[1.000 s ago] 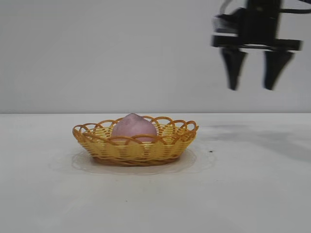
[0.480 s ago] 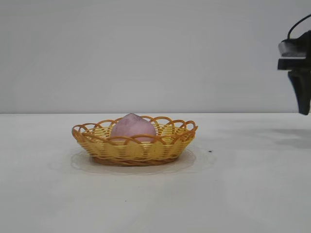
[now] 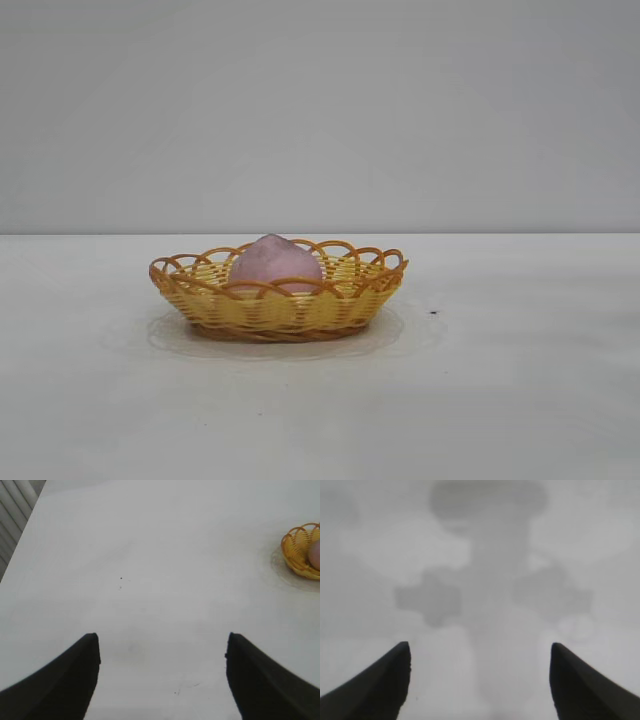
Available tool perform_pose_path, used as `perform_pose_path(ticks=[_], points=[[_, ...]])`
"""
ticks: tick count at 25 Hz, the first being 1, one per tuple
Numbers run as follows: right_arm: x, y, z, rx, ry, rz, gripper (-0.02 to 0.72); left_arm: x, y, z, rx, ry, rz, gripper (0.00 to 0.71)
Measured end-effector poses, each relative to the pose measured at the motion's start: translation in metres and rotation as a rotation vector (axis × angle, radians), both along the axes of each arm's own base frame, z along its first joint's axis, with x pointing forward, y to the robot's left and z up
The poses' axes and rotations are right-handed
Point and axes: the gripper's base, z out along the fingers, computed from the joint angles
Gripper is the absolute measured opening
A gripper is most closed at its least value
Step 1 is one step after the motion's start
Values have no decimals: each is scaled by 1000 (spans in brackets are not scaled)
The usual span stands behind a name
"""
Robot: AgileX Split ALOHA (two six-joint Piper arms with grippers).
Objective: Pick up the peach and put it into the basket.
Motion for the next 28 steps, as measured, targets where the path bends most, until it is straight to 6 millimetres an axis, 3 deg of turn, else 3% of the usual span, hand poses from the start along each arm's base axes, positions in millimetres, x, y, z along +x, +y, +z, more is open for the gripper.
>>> perform_pose_path(ticks=[4, 8, 16, 28], points=[[-49, -2, 7, 3, -33, 3, 496, 0, 0, 0, 0, 0, 0, 516], [-86, -3, 13, 7, -157, 4, 496, 0, 0, 0, 0, 0, 0, 516], [-138, -5, 44, 16, -526, 7, 496, 0, 0, 0, 0, 0, 0, 516], [-202, -7, 53, 29, -922, 7, 496, 0, 0, 0, 0, 0, 0, 516]])
